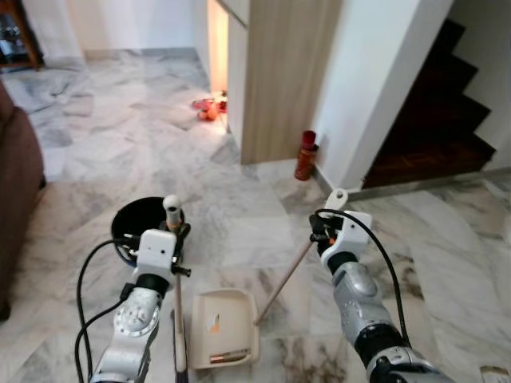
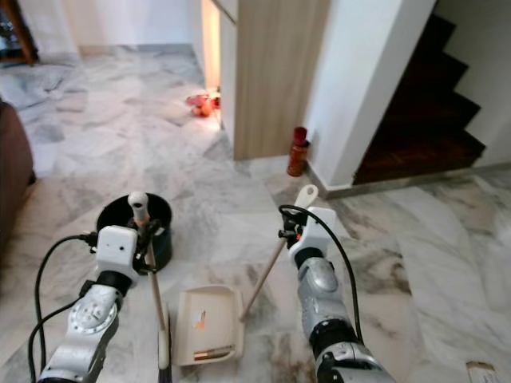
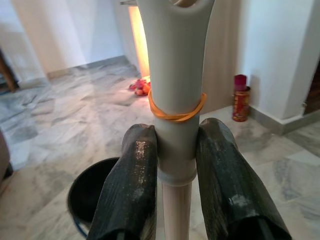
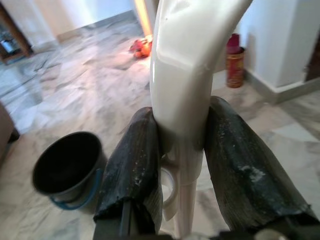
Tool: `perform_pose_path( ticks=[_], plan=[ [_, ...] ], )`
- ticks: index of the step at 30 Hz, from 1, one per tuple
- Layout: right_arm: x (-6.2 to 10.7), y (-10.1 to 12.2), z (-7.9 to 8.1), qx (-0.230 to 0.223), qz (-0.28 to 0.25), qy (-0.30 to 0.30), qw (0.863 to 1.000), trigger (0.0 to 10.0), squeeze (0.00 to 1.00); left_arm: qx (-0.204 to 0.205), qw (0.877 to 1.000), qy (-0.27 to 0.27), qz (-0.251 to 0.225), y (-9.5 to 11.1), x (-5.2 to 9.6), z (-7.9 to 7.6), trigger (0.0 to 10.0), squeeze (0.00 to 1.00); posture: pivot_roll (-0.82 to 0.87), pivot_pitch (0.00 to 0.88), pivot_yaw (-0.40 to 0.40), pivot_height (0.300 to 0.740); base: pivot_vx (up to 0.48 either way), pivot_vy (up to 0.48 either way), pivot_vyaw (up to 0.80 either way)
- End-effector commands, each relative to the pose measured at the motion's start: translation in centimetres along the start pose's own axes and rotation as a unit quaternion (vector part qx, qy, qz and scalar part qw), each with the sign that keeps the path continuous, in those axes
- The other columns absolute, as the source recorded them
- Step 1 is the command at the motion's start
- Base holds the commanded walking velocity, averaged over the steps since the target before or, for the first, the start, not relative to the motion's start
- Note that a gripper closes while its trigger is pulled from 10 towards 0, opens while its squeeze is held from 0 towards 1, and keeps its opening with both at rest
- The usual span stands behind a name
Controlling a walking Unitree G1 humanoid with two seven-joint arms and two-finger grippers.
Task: Sweep floor
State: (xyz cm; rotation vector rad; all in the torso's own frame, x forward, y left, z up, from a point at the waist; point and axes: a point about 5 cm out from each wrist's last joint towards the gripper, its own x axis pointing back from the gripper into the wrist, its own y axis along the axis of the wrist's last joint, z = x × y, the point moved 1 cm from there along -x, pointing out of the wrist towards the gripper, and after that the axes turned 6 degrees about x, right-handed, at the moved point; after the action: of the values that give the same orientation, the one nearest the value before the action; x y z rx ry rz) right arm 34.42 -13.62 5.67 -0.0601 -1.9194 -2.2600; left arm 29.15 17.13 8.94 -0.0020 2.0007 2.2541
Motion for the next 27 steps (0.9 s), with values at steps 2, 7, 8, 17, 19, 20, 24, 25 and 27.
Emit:
perform_pose_path(
  ticks=[2, 7, 8, 17, 19, 20, 24, 25, 27],
  plan=[
    [-0.4, 1.24, 0.08, -0.004, -0.025, 0.002, 1.0, 10.0, 0.0, -0.011, 1.0, -0.002, -0.017, 0.86, -0.4, 0.1, 10.0, 0.0, 0.11, 0.0, -0.072, 0.74, 0.0, 0.311, 0.0],
    [-0.39, 1.22, 0.06, -0.005, -0.025, 0.001, 1.0, 10.0, 0.0, -0.011, 1.0, 0.0, -0.016, 0.85, -0.37, 0.14, 10.0, 0.0, 0.1, 0.0, -0.072, 0.74, 0.0, 0.308, 0.0],
    [-0.39, 1.21, 0.05, -0.006, -0.024, 0.001, 1.0, 10.0, 0.0, -0.01, 1.0, 0.0, -0.016, 0.84, -0.36, 0.14, 10.0, 0.0, 0.1, 0.0, -0.073, 0.74, 0.0, 0.319, 0.0],
    [-0.37, 1.15, -0.01, -0.006, -0.022, 0.001, 1.0, 10.0, 0.0, -0.01, 1.0, 0.002, -0.014, 0.75, -0.31, 0.18, 10.0, 0.0, 0.1, 0.0, -0.075, 0.74, 0.0, 0.415, 0.0],
    [-0.37, 1.16, -0.02, -0.007, -0.022, 0.001, 1.0, 10.0, 0.0, -0.01, 1.0, 0.002, -0.014, 0.74, -0.3, 0.18, 10.0, 0.0, 0.1, 0.0, -0.075, 0.74, 0.0, 0.48, 0.0],
    [-0.39, 1.18, -0.01, -0.007, -0.022, 0.001, 1.0, 10.0, 0.0, -0.01, 1.0, 0.002, -0.014, 0.72, -0.28, 0.2, 10.0, 0.0, 0.1, 0.0, -0.075, 0.74, 0.0, 0.48, 0.0],
    [-0.41, 1.22, 0.03, -0.007, -0.023, 0.002, 1.0, 10.0, 0.0, -0.01, 1.0, 0.003, -0.013, 0.7, -0.26, 0.21, 10.0, 0.0, 0.1, 0.0, -0.076, 0.74, 0.0, 0.465, 0.0],
    [-0.41, 1.22, 0.04, -0.007, -0.023, 0.002, 1.0, 10.0, 0.0, -0.01, 1.0, 0.003, -0.013, 0.7, -0.26, 0.22, 10.0, 0.0, 0.1, 0.0, -0.076, 0.74, 0.0, 0.42, 0.0],
    [-0.4, 1.24, 0.04, -0.007, -0.024, 0.002, 1.0, 10.0, 0.0, -0.01, 1.0, 0.003, -0.013, 0.7, -0.25, 0.22, 10.0, 0.0, 0.1, 0.0, -0.076, 0.74, 0.0, 0.418, 0.0]
  ],
)
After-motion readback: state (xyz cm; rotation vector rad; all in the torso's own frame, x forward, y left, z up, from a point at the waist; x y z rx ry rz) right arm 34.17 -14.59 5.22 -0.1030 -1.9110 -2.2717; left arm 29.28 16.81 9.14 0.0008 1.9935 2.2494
